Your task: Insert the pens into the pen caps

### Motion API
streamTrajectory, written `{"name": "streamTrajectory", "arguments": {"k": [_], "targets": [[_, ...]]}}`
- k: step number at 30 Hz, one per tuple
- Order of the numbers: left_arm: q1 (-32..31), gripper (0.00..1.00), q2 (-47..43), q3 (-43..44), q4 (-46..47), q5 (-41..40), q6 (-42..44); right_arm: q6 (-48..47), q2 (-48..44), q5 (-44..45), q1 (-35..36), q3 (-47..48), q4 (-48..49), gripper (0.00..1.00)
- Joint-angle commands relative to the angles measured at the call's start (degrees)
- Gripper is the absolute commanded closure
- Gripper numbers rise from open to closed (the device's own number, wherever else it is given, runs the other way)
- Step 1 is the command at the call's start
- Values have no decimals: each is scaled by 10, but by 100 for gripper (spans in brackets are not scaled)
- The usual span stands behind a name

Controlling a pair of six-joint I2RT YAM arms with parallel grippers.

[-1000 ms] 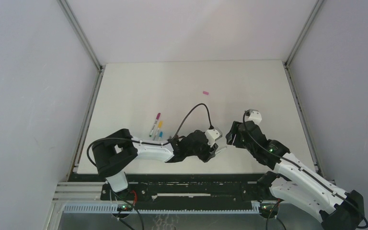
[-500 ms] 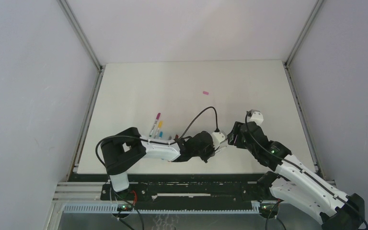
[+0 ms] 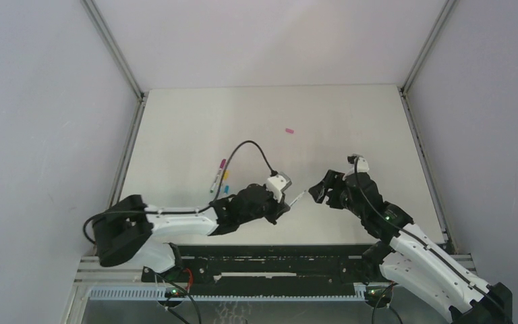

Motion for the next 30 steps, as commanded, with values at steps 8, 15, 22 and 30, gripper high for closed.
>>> {"name": "streamTrajectory", "arguments": {"k": [8,15,22,30], "targets": [[13,100,-205,-95,136,1,-95,83,-17,-203,-13,-58,231,29],[14,100,-223,-101,130,5,-113,107,-27,-239,-13,-66,299,29],[14,100,-233,-105,149,22,-117,110,-31,-243,-13,-68,317,33],[14,100,-235,-102,153,63,-100,120,29,-304,-10,-69,389,56]]}}
